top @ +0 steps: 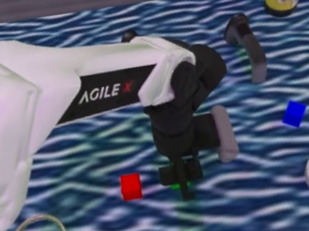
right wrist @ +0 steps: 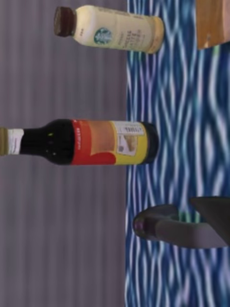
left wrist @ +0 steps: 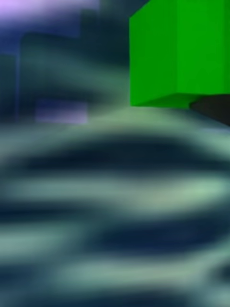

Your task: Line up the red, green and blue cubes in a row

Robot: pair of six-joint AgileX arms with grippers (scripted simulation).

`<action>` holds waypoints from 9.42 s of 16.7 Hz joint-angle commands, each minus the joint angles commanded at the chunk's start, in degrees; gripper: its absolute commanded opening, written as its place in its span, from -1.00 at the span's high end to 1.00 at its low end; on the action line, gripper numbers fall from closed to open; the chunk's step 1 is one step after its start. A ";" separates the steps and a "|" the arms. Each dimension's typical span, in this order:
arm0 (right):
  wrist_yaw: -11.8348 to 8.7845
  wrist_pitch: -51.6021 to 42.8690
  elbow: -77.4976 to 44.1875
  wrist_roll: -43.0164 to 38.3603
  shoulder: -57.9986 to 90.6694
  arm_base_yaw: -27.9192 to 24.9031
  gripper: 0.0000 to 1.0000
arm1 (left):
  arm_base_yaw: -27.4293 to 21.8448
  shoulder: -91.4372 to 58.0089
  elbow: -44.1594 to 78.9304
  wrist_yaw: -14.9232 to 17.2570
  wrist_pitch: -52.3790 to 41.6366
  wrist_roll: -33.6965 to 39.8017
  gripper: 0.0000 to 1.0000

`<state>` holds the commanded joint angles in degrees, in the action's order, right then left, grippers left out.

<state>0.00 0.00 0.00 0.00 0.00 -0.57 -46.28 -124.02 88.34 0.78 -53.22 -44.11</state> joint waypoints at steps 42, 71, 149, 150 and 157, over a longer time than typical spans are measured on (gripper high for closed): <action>0.14 -30.66 -43.23 20.94 55.84 -6.36 -1.00 | 24.28 57.72 -37.11 -1.47 15.72 19.51 -1.00; 0.14 -48.58 -81.22 42.61 122.16 -12.85 -1.00 | 47.43 124.02 -88.34 -0.78 53.21 44.11 -1.00; -0.65 -48.77 -73.78 52.64 114.51 -36.23 -0.06 | 47.43 124.02 -88.34 -0.78 53.21 44.11 -1.00; -0.65 -48.77 -73.78 52.64 114.51 -36.23 -0.21 | 47.43 124.02 -88.34 -0.78 53.21 44.11 -1.00; -0.65 -48.77 -73.78 52.64 114.51 -36.23 -1.00 | 47.43 124.02 -88.34 -0.78 53.21 44.11 -1.00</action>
<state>-0.65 -48.77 -73.78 52.64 114.51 -36.80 1.15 0.00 0.00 0.00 0.00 0.00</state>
